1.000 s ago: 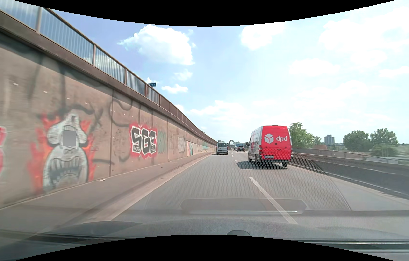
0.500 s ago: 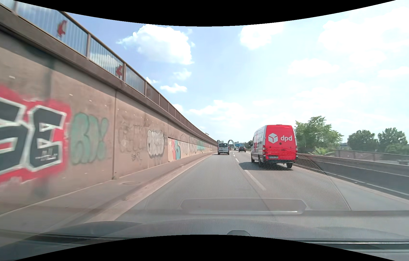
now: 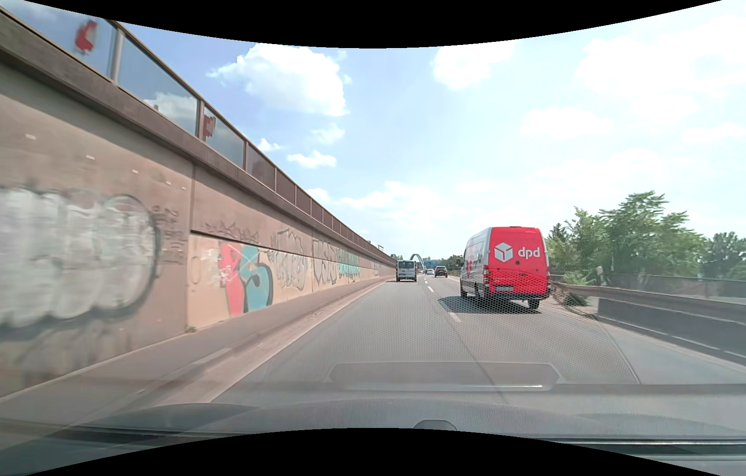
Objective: Follow the waypoints while adhering to traffic rules and regulations
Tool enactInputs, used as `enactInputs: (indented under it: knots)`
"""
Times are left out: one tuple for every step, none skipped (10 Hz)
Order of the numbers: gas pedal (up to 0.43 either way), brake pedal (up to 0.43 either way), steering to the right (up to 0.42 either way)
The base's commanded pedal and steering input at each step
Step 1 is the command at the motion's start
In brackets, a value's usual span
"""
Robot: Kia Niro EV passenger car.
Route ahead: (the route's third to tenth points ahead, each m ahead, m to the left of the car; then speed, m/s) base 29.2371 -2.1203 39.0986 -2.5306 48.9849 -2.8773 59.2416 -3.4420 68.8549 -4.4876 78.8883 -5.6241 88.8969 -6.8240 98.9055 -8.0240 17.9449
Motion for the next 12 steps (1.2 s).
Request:
enactInputs:
  knots:
    - [0.248, 0.000, 0.006]
    - [0.248, 0.000, 0.005]
    - [0.248, 0.000, 0.006]
    - [0.240, 0.000, 0.007]
    - [0.240, 0.000, 0.007]
    - [0.240, 0.000, 0.007]
    - [0.220, 0.000, 0.007]
    - [0.220, 0.000, 0.007]
    - [0.220, 0.000, 0.007]
    - [0.220, 0.000, 0.006]
    - [0.220, 0.000, 0.005]
    - [0.220, 0.000, 0.005]
